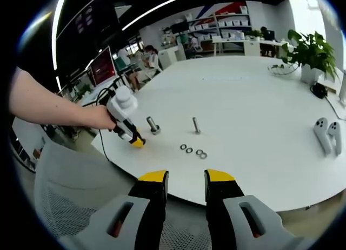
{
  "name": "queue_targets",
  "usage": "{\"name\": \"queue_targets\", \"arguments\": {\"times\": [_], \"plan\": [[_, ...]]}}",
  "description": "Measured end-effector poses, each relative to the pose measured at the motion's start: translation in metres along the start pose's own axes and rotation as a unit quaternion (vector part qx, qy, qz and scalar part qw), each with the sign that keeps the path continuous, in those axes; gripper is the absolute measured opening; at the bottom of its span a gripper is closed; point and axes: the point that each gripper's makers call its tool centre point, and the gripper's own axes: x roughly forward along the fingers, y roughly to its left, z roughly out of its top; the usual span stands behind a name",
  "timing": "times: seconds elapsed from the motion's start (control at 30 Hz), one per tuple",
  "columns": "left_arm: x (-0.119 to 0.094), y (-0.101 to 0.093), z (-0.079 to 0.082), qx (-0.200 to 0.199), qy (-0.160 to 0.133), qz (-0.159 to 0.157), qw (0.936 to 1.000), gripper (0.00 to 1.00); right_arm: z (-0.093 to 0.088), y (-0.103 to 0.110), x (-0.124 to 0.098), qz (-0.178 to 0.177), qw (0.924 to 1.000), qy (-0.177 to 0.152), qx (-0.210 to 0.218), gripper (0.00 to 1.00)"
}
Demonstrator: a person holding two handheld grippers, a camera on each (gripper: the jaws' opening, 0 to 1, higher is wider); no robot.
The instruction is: Place the washer onto the threaded stud by aligning its center hole with the stud, sliding it down to the base, and recovering from edge contact or off-axis alignment until the washer reaches the visible bottom stop.
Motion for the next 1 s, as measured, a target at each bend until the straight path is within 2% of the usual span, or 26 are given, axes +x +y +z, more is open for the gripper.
{"name": "queue_targets", "arguments": {"times": [0.5, 0.8, 1.0], "plan": [[-0.023, 0.009, 0.01, 0.03, -0.049, -0.003, 0.9983, 0.19, -0.001, 0.002, 0.001, 0.004, 1.0, 0.006, -0.006, 0.29], [-0.055, 0.015, 0.044, 0.043, -0.098, 0.005, 0.9942, 0.19, -0.002, 0.003, 0.001, 0.007, 0.9999, 0.007, -0.009, 0.29], [-0.062, 0.015, 0.057, 0.06, -0.103, 0.008, 0.9928, 0.19, -0.001, 0.003, 0.001, 0.007, 0.9999, 0.005, -0.007, 0.29]]}}
